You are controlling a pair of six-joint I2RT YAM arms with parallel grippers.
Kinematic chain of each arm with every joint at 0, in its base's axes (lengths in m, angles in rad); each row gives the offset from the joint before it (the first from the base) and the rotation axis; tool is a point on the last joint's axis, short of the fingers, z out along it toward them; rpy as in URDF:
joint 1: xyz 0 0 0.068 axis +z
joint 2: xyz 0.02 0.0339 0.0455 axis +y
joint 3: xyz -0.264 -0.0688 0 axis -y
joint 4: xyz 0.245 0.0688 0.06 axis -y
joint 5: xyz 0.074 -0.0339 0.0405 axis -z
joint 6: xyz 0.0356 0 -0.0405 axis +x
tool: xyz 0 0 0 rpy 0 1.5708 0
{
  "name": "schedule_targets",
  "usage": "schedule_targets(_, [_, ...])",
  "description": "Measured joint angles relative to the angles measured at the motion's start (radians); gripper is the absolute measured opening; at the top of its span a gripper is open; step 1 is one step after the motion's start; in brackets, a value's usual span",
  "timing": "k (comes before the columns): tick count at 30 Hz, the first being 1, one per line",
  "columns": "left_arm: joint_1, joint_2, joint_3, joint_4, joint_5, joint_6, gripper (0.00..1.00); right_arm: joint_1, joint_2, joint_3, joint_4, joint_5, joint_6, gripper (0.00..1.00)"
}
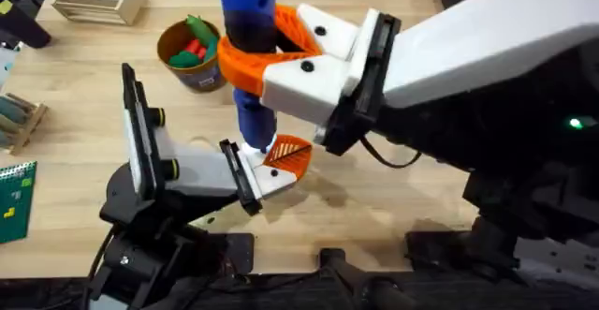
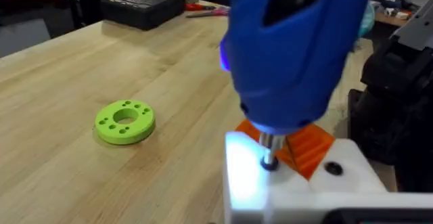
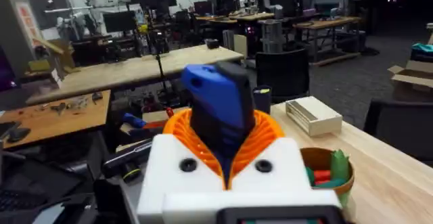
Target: Pick up the gripper from the table and insert it into the empty holder that is missing its gripper. Then pick up a screw, insert it into the mounting hole, and use the screwdriver to tighten it. Finally, clean up the table by picking up the vegetable and placing it into the bucket.
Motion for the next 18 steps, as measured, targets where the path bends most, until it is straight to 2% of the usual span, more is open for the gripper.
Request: schedule_targets(18, [0.000,0.000,0.000,0.000,0.000,0.000,0.005,0.000,-0.012,0.000,-0.043,0.000,-0.011,0.027])
